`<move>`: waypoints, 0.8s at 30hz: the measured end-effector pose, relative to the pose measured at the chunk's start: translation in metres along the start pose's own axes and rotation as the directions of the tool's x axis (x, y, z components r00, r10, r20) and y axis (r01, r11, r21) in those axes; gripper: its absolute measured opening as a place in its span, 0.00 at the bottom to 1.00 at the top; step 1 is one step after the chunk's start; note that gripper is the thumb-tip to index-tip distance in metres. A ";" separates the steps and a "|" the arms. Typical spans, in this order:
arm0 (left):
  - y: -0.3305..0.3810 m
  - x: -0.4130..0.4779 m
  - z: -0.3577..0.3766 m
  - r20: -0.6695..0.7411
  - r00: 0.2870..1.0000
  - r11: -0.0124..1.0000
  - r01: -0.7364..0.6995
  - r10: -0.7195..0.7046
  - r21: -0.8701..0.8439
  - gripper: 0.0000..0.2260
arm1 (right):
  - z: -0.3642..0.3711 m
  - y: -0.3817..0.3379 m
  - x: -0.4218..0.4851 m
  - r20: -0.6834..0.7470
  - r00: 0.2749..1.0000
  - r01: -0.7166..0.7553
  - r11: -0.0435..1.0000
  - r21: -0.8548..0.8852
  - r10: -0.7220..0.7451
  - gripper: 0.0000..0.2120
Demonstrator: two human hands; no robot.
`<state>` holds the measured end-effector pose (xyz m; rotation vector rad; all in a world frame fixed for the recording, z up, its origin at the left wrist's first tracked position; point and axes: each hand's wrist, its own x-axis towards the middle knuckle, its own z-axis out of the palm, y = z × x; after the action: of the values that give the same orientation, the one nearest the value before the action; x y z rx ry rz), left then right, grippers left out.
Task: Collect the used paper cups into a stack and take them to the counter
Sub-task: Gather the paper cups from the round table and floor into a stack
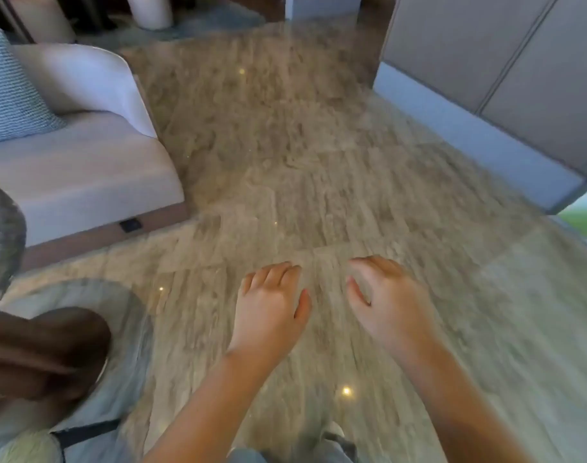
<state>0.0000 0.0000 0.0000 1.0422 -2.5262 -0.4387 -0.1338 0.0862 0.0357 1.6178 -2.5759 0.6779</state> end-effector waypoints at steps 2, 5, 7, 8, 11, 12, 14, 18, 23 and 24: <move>0.004 0.007 0.003 -0.036 0.997 0.998 0.063 -0.062 0.021 0.13 | 0.003 0.005 0.017 -0.016 0.998 0.057 0.998 0.026 -0.056 0.10; 0.011 0.013 0.003 -0.064 0.974 0.975 0.219 -0.217 0.037 0.14 | 0.008 0.009 0.044 0.046 0.980 0.189 0.979 0.073 -0.192 0.11; 0.013 0.013 0.001 -0.123 0.943 0.947 0.317 -0.309 0.052 0.14 | 0.009 0.009 0.061 0.069 0.950 0.296 0.949 0.109 -0.304 0.13; 0.013 0.011 0.000 -0.158 0.922 0.929 0.366 -0.353 0.057 0.14 | 0.010 0.008 0.069 0.077 0.933 0.342 0.932 0.121 -0.352 0.14; 0.010 0.002 -0.003 -0.216 0.836 0.851 0.524 -0.504 0.040 0.15 | 0.020 0.000 0.088 0.122 0.873 0.448 0.876 0.180 -0.472 0.14; 0.007 -0.003 -0.004 -0.242 0.806 0.824 0.565 -0.540 0.044 0.15 | 0.026 -0.005 0.093 0.132 0.849 0.482 0.851 0.208 -0.512 0.14; 0.002 -0.016 -0.007 -0.284 0.733 0.757 0.652 -0.619 0.032 0.16 | 0.037 -0.018 0.098 0.163 0.792 0.538 0.799 0.269 -0.589 0.13; -0.016 -0.048 -0.014 -0.351 0.563 0.606 0.795 -0.748 -0.017 0.17 | 0.059 -0.054 0.102 0.204 0.670 0.638 0.695 0.333 -0.713 0.12; -0.053 -0.083 -0.026 -0.398 0.358 0.433 0.894 -0.845 -0.115 0.16 | 0.087 -0.114 0.098 0.252 0.500 0.715 0.559 0.419 -0.829 0.13; -0.063 -0.089 -0.029 -0.404 0.326 0.406 0.905 -0.854 -0.127 0.16 | 0.092 -0.128 0.096 0.259 0.467 0.724 0.534 0.437 -0.845 0.13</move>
<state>0.1093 0.0173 -0.0196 2.2819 -1.3711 -0.2626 -0.0489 -0.0772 0.0200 3.0306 -1.5000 0.5949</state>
